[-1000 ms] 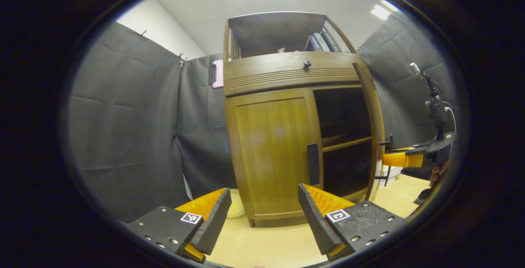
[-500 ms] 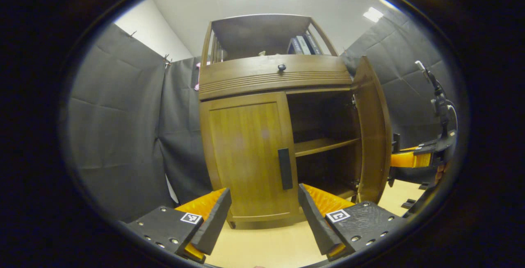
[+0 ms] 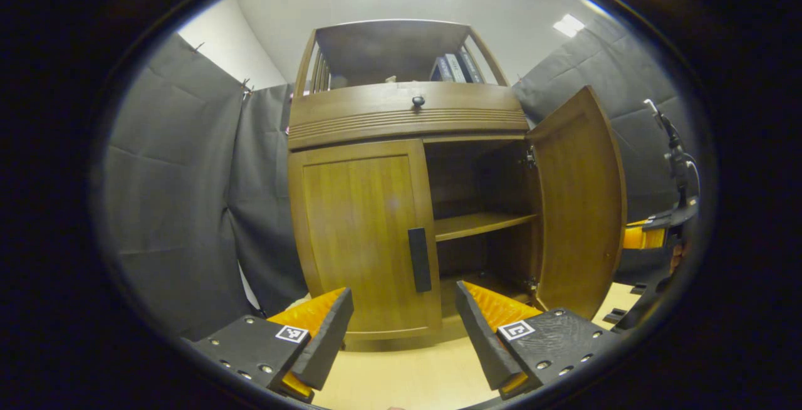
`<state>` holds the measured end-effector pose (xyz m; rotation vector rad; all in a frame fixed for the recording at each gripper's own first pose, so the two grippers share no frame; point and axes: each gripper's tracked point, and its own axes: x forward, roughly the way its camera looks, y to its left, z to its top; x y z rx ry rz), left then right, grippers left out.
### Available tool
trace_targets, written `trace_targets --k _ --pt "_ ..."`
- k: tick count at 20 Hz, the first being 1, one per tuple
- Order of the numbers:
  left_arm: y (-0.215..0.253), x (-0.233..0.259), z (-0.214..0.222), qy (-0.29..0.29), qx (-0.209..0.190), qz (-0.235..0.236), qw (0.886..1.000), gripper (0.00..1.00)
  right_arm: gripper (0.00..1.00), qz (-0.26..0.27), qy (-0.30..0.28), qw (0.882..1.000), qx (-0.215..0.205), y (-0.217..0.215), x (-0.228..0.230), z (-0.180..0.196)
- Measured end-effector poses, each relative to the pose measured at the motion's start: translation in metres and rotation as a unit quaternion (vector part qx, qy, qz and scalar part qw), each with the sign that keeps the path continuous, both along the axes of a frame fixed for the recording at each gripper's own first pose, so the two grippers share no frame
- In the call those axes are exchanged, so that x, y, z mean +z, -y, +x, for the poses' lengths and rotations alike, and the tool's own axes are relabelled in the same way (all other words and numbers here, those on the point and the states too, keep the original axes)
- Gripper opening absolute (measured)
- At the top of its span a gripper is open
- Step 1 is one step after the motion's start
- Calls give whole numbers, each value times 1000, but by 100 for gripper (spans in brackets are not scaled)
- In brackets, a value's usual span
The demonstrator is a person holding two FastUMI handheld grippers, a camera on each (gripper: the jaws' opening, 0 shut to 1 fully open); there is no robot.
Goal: Open the right door of the double-door shoe cabinet with the right hand, and open the left door with the left hand.
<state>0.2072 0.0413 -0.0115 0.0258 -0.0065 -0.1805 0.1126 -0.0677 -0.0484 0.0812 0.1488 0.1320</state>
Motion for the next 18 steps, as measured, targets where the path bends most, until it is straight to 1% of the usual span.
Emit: trace_targets --k 3,4,6,7,9,11,12,16,17,18 --pt "4 2 4 1 -1 3 1000 96 11 2 -3 1000 -15 23 -1 3" --pt "6 2 2 2 -2 5 1000 96 14 3 -5 1000 -21 32 -2 5" --pt "12 2 5 4 -7 7 1000 96 7 2 -9 1000 -25 45 -4 6" --pt "14 2 8 5 -10 7 1000 96 7 2 -10 1000 -25 49 -3 4" --pt "16 2 19 6 -18 6 1000 96 15 -7 -15 1000 -25 56 -1 3" --pt "19 5 32 9 -24 5 1000 96 33 -14 -15 999 -36 64 0 0" --pt "21 5 43 10 -28 3 1000 96 34 -15 -14 999 -48 73 0 -4" --pt "34 6 85 12 -40 -8 999 96 78 -3 -12 996 -92 97 5 -25" --pt "39 7 93 14 -41 -9 999 96 84 -9 -10 994 -110 106 6 -31" --pt "39 6 95 15 -42 -9 999 96 84 -14 -8 991 -129 115 9 -38"
